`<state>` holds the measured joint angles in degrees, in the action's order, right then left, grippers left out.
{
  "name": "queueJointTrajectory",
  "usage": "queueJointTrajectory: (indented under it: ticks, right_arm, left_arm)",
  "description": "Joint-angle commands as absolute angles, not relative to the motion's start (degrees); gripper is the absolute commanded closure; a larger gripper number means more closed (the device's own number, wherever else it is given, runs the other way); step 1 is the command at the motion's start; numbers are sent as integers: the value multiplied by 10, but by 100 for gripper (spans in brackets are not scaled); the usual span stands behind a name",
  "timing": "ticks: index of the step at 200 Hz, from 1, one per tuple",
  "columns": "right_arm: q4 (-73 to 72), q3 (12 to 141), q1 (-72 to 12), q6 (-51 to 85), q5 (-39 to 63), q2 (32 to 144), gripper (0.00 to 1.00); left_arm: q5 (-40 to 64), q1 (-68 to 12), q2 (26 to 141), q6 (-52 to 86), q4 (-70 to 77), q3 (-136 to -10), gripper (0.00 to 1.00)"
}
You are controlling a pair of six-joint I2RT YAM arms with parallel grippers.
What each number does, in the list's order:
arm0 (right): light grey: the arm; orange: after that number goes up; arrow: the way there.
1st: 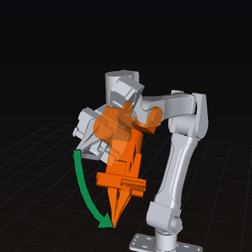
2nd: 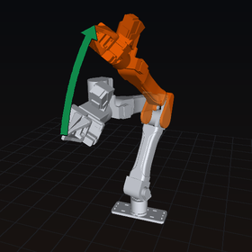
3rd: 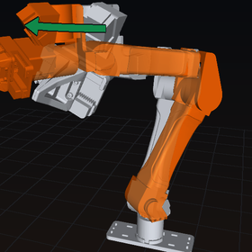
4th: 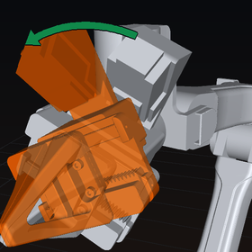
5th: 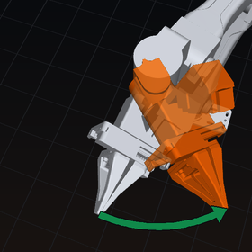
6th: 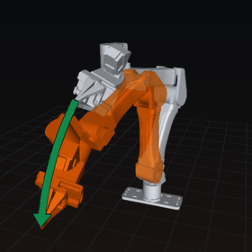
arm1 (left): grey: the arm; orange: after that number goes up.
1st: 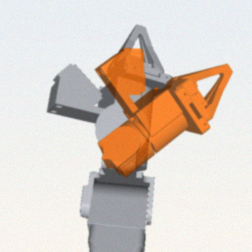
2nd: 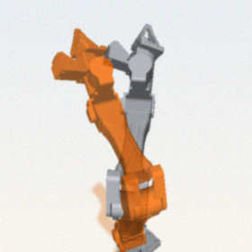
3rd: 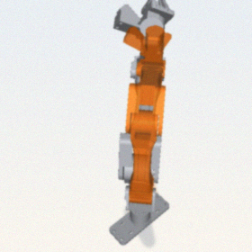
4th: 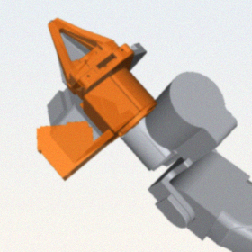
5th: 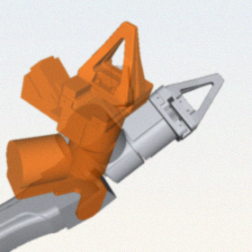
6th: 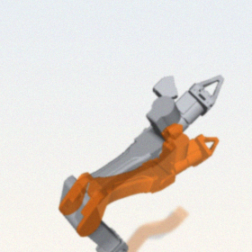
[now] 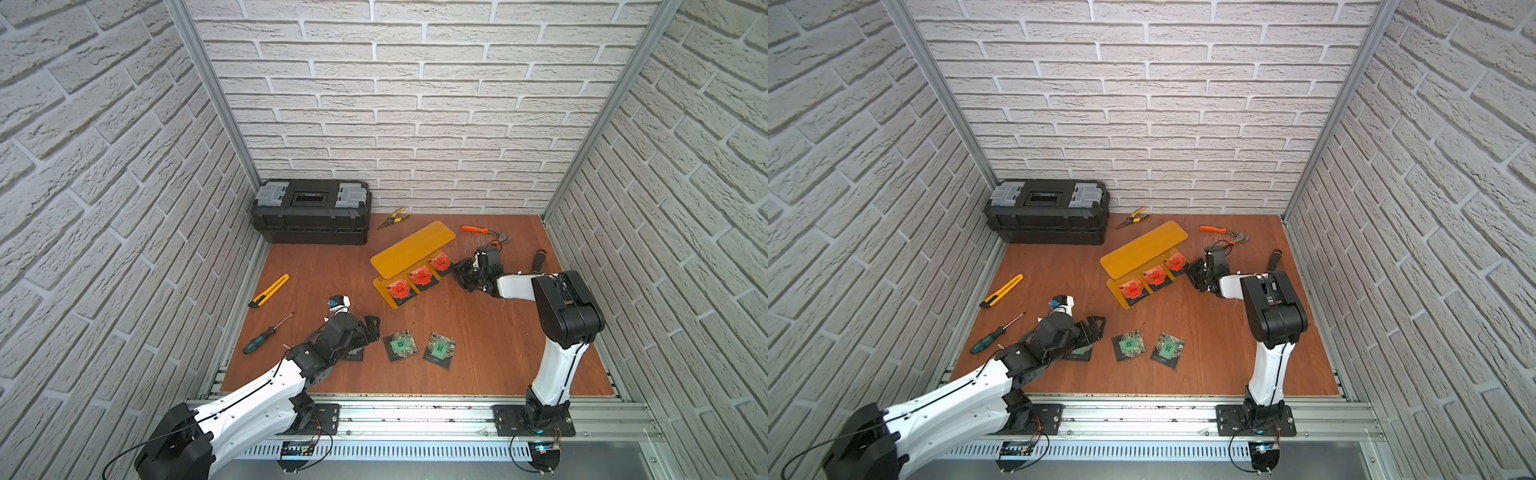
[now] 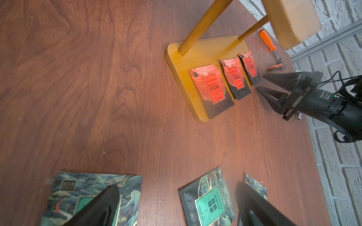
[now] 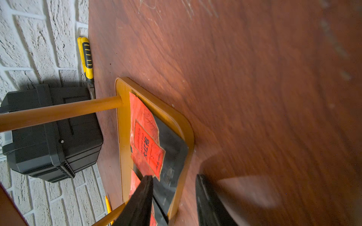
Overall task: Place the tea bags on the shelf by color
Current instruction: Place the tea bag on the shelf.
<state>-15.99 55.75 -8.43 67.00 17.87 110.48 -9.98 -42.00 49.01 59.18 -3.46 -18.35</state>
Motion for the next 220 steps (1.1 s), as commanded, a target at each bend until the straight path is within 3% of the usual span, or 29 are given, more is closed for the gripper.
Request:
queueJointTrajectory:
  ticks: [1, 89, 144, 220]
  right_arm:
    - [-156, 547, -88, 661, 173, 1073, 57]
    - [-103, 475, -88, 612, 205, 970, 51]
    - [18, 436, -104, 523, 235, 869, 51]
    - [93, 337, -167, 487, 236, 725, 51]
  left_arm:
    - [-96, -416, 485, 591, -24, -179, 2]
    - [-61, -416, 481, 571, -16, -184, 2]
    - [-33, -420, 484, 556, -8, -192, 2]
    - [-73, -485, 535, 563, 20, -208, 2]
